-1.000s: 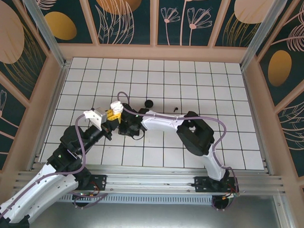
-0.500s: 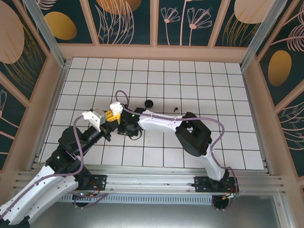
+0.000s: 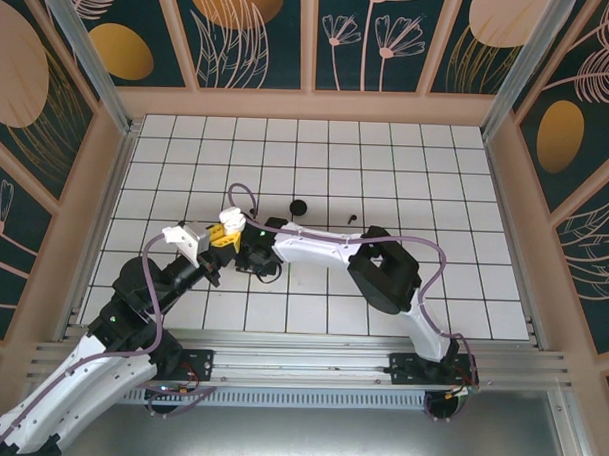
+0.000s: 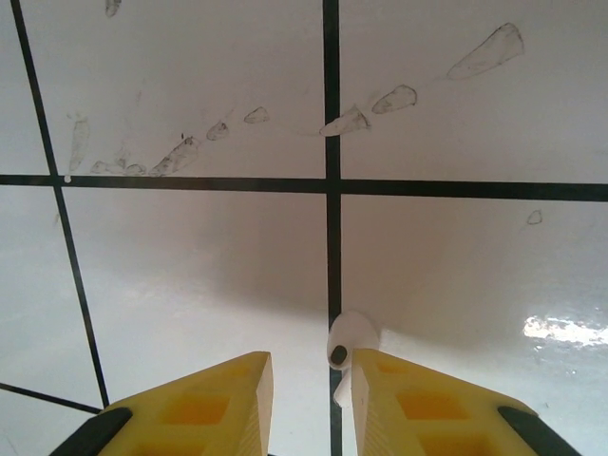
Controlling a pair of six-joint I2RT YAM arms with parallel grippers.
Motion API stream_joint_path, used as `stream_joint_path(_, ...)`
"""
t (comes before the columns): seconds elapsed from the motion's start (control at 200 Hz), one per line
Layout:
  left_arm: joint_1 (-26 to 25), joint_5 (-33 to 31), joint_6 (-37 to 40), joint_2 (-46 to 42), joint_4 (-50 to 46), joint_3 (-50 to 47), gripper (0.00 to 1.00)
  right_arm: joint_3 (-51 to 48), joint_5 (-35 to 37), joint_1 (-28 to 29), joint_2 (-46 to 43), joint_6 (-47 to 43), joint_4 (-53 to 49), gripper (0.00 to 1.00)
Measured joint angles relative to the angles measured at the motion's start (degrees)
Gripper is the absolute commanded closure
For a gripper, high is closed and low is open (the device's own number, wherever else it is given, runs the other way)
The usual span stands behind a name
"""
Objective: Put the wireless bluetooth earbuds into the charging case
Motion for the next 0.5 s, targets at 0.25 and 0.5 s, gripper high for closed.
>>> stream_joint_path(0.25,0.0,0.5,0.0,-0.6,-1.2,0.0,0.99,0.2,0.5,0.0,1.3,0.0,-0.8,0.72)
stream_joint_path(0.5,0.0,1.3,-0.3,-0.9,-1.2,0.0,0.99,0.8,0.5,0.0,2.2,-0.1,-1.4,0.76)
